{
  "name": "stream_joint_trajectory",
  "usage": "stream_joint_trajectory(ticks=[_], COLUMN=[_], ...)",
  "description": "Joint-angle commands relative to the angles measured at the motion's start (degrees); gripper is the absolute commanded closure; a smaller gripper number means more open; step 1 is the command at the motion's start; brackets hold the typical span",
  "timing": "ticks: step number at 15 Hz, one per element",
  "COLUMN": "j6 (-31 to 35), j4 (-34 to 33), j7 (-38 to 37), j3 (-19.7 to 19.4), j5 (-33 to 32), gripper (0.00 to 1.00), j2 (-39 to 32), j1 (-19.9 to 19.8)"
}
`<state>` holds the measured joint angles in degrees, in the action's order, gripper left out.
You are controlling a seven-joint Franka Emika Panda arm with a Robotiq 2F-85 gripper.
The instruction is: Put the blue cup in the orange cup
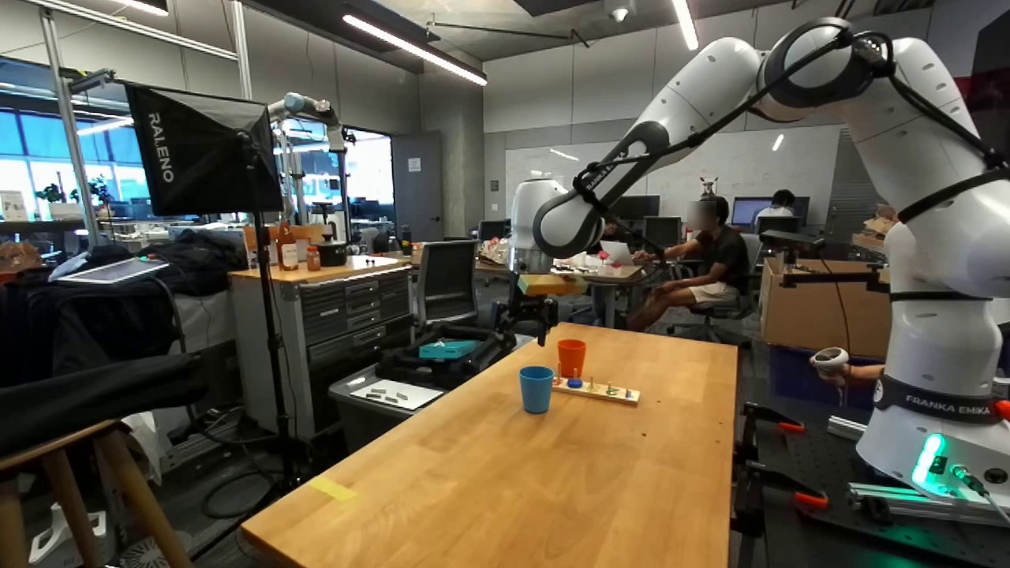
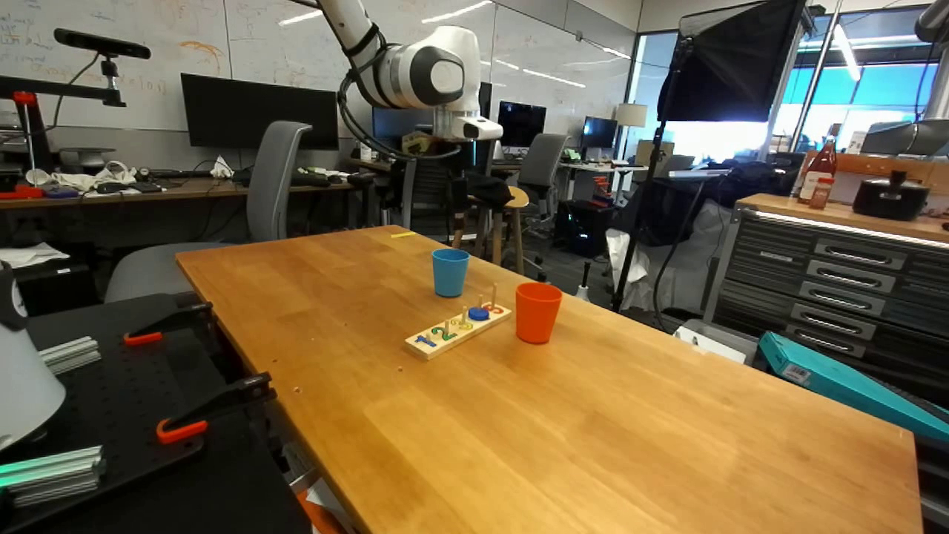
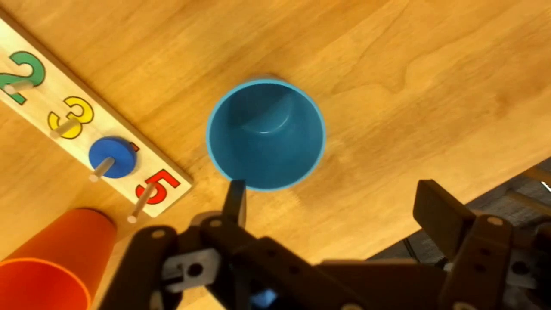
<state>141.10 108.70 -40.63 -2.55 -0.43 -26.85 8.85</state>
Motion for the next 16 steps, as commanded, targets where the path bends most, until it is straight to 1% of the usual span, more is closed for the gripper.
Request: stream_joint_trajectory(ticks=[1,8,16], j6=[0.51,1.08,1.64], j4=[-0.57,-0.24,-1.66], j7=[-2.15,-1.67,-1.6], j3=[-1.89,-1.4,-1.59], j5=[-1.7,-1.34,-1.18], gripper=[0.0,0.0,0.0], j2=[-2.3,-4.85,-6.73], j1=[1.4,2.48,3.27])
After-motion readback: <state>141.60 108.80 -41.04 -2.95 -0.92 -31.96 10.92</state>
